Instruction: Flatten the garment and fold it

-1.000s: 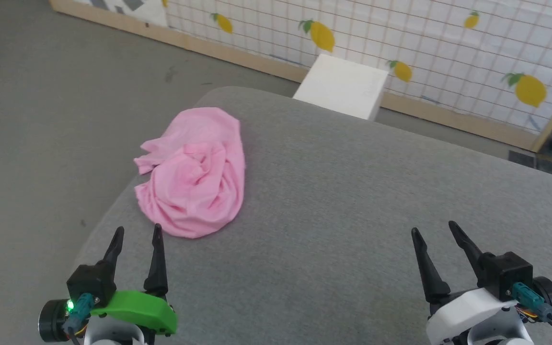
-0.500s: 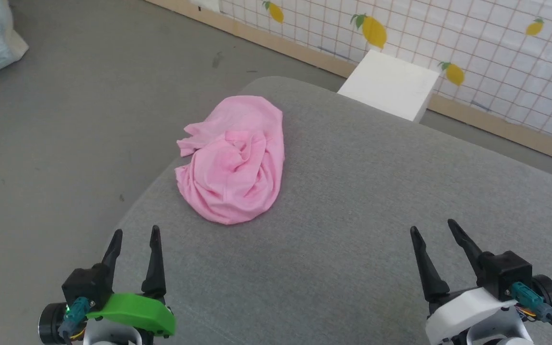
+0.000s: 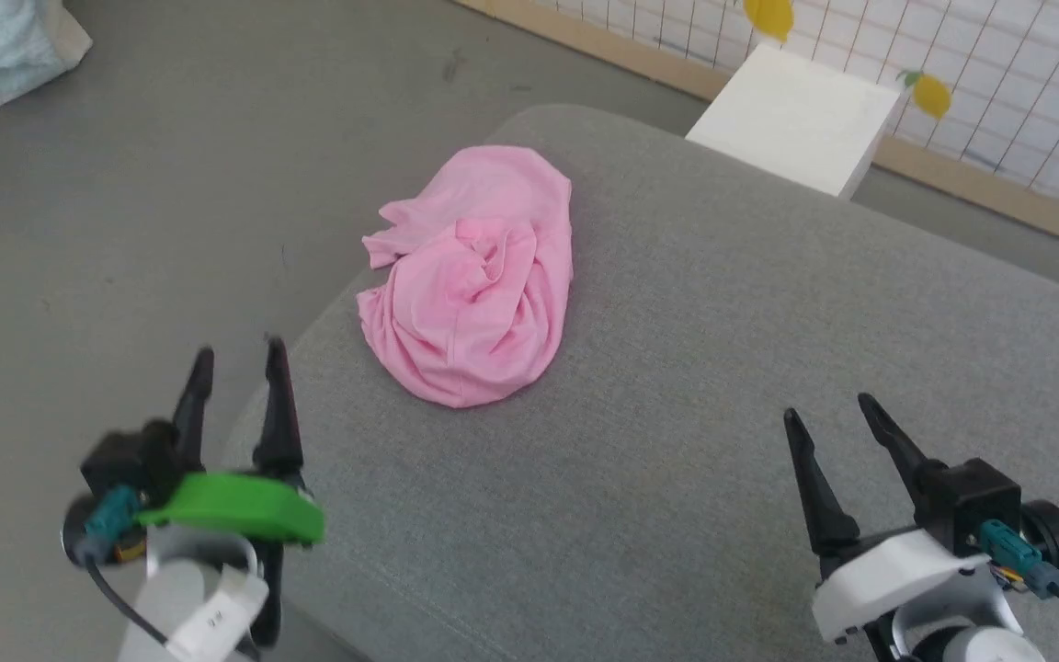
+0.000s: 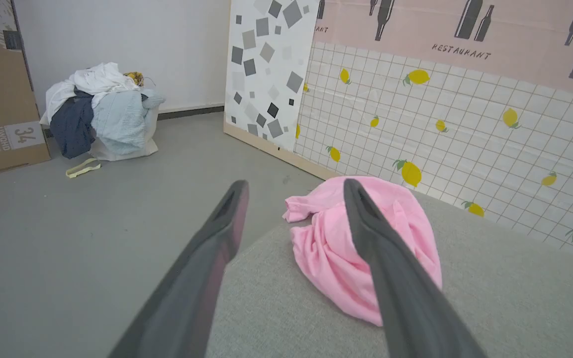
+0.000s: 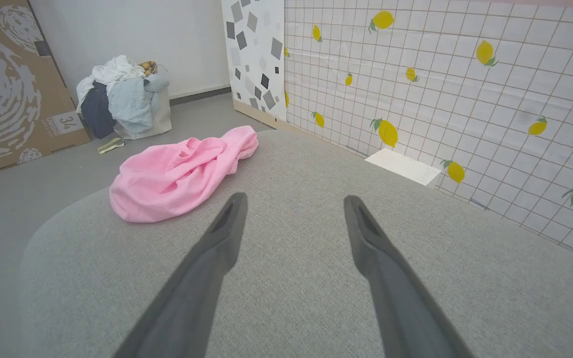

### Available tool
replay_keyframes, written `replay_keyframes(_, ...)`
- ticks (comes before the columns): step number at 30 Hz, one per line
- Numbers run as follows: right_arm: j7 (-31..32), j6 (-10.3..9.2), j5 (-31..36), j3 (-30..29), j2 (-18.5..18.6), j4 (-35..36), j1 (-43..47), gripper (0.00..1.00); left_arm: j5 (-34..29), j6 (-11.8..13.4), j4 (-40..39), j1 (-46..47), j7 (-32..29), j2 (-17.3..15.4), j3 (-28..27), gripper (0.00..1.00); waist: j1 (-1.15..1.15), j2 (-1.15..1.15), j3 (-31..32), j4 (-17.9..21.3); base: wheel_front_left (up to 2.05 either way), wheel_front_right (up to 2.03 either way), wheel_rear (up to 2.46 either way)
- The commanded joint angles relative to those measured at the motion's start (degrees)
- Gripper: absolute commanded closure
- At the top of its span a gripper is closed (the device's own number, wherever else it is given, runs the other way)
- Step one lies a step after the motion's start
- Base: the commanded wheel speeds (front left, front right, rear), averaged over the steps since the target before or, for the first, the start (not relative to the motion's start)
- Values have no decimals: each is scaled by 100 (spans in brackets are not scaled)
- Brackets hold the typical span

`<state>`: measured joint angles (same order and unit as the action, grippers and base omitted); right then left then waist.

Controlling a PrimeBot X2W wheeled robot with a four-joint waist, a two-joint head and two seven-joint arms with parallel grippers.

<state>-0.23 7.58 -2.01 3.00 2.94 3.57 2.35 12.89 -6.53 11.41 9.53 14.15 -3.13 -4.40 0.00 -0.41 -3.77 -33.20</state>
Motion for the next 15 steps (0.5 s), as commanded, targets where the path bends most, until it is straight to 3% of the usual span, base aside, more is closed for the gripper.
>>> replay_keyframes(1,21,-8,58,29,-6,55,-138,0,47,-48,61,310,55,-44,-45,0,0,40,-237,118,0,0,0)
replay_keyframes(8,114,-9,142,81,-6,134,-374,0,319,-91,738,1562,85,-513,-6,0,0,41,-745,646,0,0,0)
replay_keyframes(13,174,-9,205,48,-6,170,-499,0,1084,-94,1801,2538,-228,-1120,815,0,0,41,-1071,982,0,0,0)
replay_keyframes(14,177,-9,225,6,-6,174,-569,0,1648,-94,2312,2959,-718,-1425,1382,0,0,41,-1217,1123,0,0,0)
replay_keyframes(15,183,-9,232,5,-6,178,-598,0,1859,-94,2483,3086,-926,-1542,1590,0,0,41,-1277,1170,0,0,0)
